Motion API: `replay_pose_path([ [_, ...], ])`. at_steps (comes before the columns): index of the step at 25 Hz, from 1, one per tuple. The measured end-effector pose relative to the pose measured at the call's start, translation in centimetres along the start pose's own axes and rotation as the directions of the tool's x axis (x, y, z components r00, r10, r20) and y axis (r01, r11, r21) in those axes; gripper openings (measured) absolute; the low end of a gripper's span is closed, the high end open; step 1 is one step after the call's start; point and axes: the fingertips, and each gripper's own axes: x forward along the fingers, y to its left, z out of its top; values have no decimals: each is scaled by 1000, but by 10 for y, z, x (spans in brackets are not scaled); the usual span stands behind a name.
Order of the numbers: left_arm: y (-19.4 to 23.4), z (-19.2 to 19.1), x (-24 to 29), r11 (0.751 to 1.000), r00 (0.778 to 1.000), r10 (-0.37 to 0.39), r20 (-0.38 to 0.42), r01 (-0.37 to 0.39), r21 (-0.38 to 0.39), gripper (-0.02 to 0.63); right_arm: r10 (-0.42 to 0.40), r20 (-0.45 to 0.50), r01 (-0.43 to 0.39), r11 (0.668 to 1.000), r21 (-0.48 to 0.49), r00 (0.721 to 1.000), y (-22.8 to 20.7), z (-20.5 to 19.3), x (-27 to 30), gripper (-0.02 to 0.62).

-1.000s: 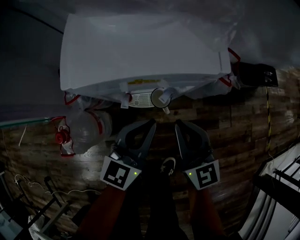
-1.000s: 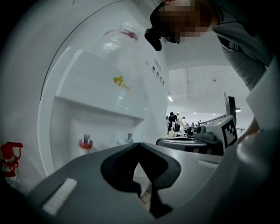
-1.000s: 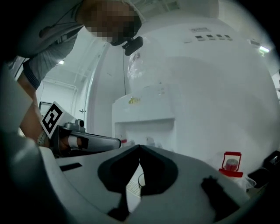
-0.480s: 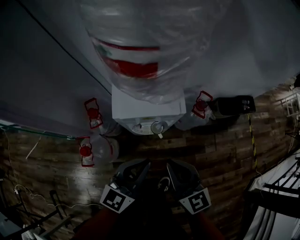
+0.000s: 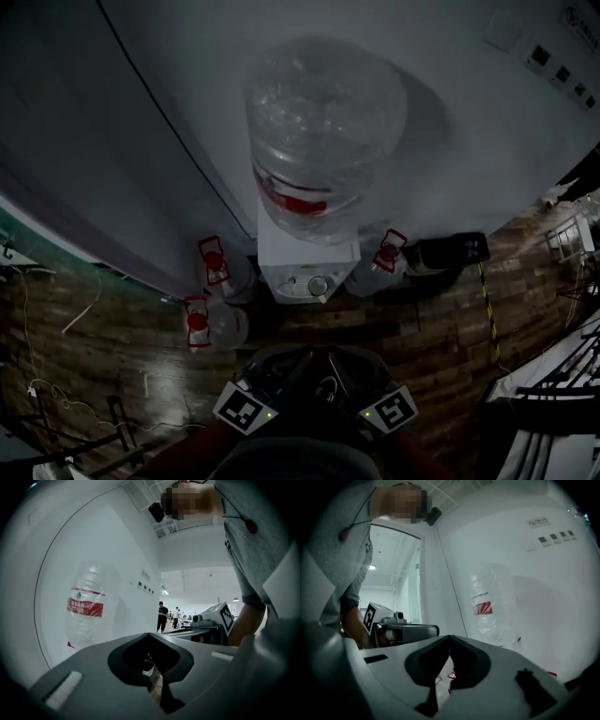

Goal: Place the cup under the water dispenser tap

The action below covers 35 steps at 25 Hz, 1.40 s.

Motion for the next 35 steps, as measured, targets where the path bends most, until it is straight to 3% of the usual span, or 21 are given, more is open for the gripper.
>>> replay_pose_path([
  [8,-16,44,-31,999,999,-39,4,38,23,8,17,3,-17,999,-41,1000,37,49,-5,14],
  [15,-13,68,-34,997,997,-64,40,62,51,8,-4,20,6,996,-89,1000,44,70,3,14],
  [31,-6,66,-34,993,996,-83,32,80,81,8,-13,19,16,993,-114,1000,42,71,12,14],
  [35,-4,66,-33,996,996,-78,33,76,55,8,-14,23,17,994,-108,1000,42,73,14,14],
])
